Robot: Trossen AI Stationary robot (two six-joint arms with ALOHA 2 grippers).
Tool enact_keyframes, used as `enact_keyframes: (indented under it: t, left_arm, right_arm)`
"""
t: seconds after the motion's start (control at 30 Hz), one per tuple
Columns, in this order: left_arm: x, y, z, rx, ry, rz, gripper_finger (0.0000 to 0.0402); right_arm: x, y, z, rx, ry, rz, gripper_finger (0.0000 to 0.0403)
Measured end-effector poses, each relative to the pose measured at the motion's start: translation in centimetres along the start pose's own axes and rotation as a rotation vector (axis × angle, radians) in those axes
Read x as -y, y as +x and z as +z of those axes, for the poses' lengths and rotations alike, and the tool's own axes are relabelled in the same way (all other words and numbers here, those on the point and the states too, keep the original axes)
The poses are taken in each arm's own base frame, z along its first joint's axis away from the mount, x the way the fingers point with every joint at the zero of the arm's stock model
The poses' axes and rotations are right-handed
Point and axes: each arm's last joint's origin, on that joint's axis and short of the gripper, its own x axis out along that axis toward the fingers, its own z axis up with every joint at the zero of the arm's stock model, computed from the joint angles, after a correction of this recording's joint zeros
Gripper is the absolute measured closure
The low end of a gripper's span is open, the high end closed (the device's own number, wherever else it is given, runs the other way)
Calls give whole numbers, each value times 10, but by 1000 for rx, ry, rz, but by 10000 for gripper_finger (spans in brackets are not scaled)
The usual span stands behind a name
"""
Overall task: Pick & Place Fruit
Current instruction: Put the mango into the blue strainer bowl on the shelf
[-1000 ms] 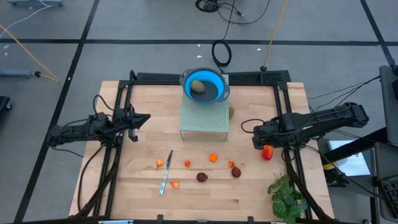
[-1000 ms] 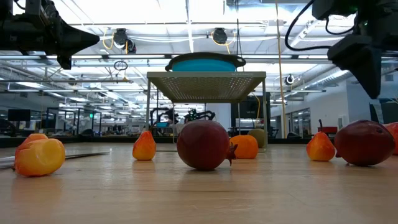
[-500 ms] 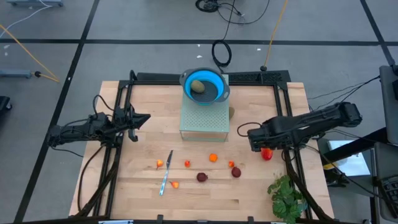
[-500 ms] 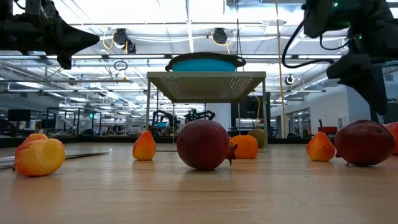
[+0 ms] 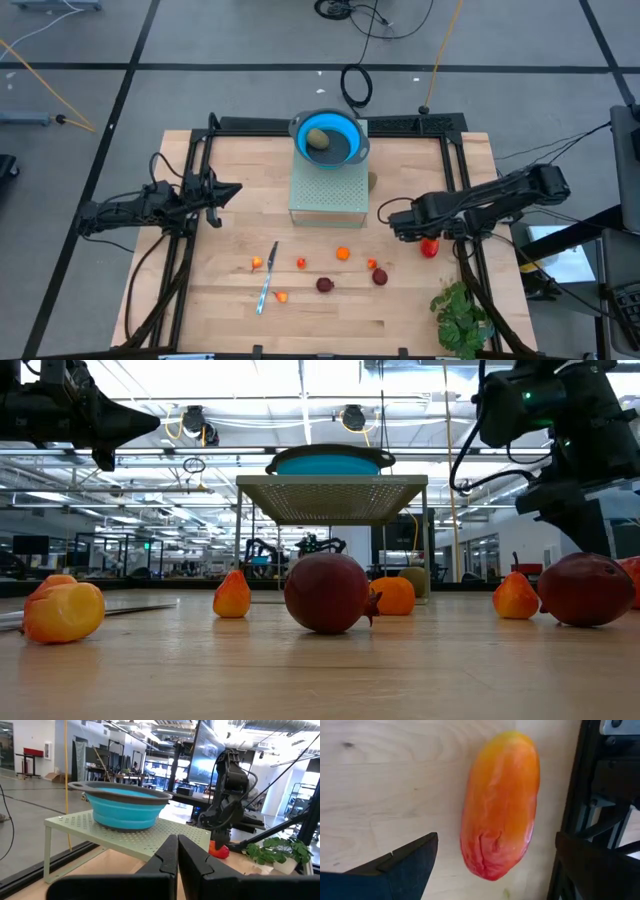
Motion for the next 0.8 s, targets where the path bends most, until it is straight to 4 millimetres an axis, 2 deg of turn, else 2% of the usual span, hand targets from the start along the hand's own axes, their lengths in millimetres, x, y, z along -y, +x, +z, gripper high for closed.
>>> enact_keyframes:
  t: [0.3, 0.8]
  left_arm:
    - [0, 0, 0, 0, 0, 0, 392]
    - [0, 0, 0, 0, -1, 0, 392]
  right_arm:
    - [-14, 10, -1, 4, 13, -12, 7]
    - [-21, 21, 0, 19, 21, -84, 7]
